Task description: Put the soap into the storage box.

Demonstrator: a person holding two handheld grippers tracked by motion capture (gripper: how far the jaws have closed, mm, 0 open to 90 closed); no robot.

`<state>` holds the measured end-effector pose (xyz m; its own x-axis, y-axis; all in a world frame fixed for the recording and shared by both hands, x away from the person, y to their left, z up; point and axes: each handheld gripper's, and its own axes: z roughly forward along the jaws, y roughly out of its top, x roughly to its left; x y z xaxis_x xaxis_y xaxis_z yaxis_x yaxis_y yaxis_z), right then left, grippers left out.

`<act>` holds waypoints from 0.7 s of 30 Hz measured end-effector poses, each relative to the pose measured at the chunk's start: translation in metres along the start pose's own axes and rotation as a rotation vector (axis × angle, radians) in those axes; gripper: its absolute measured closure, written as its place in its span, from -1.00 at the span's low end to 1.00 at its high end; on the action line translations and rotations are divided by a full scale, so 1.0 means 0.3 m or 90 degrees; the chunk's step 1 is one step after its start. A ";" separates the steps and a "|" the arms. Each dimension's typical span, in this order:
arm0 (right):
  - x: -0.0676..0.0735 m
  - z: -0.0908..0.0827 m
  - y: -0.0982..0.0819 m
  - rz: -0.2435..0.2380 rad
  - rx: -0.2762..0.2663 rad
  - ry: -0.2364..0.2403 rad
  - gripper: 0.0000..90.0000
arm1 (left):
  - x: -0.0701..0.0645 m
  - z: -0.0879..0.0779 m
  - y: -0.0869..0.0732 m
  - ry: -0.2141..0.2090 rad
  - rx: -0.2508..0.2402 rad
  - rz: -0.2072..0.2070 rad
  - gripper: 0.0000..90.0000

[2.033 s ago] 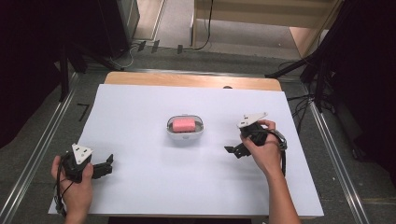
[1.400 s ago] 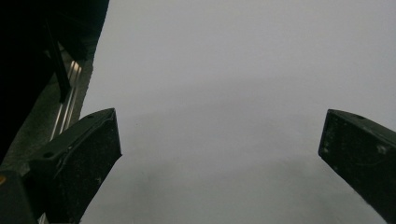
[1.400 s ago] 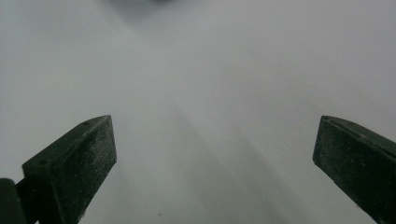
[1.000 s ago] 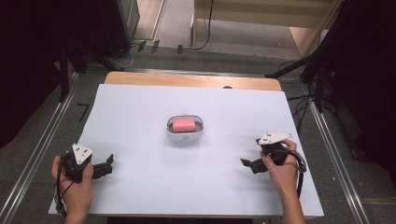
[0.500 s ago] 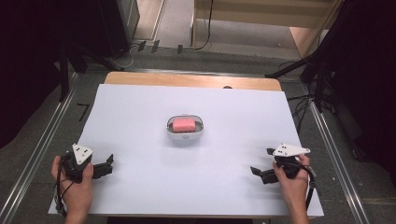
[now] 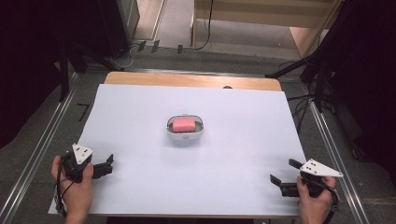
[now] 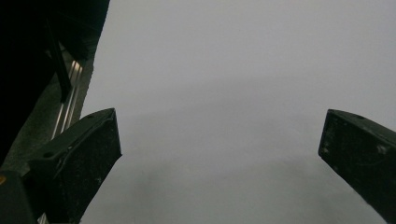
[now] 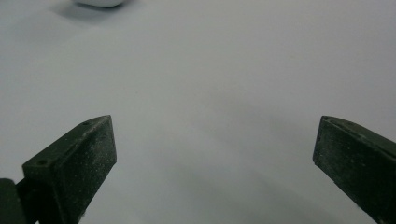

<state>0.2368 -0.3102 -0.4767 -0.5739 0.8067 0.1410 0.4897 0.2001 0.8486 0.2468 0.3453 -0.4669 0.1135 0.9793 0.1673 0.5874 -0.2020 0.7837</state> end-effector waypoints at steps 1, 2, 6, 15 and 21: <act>-0.006 -0.015 -0.011 0.003 -0.003 -0.004 -1.00 | 0.000 0.000 0.000 0.000 0.001 0.000 -1.00; -0.013 -0.029 -0.021 0.008 -0.006 -0.008 -1.00 | 0.000 0.000 0.000 0.001 0.001 0.000 -1.00; -0.038 -0.082 -0.058 0.029 -0.020 -0.017 -1.00 | 0.001 0.000 0.000 0.001 0.002 -0.001 -1.00; -0.065 -0.129 -0.114 0.068 -0.060 -0.025 -1.00 | 0.002 0.000 0.000 -0.002 0.001 -0.003 -1.00; -0.065 -0.122 -0.114 0.062 -0.054 -0.026 -1.00 | 0.002 0.001 0.001 -0.001 0.004 -0.004 -1.00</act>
<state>0.2074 -0.3529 -0.4898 -0.4983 0.8422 0.2058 0.4843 0.0735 0.8718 0.2473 0.3458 -0.4668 0.1108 0.9807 0.1608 0.5928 -0.1951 0.7814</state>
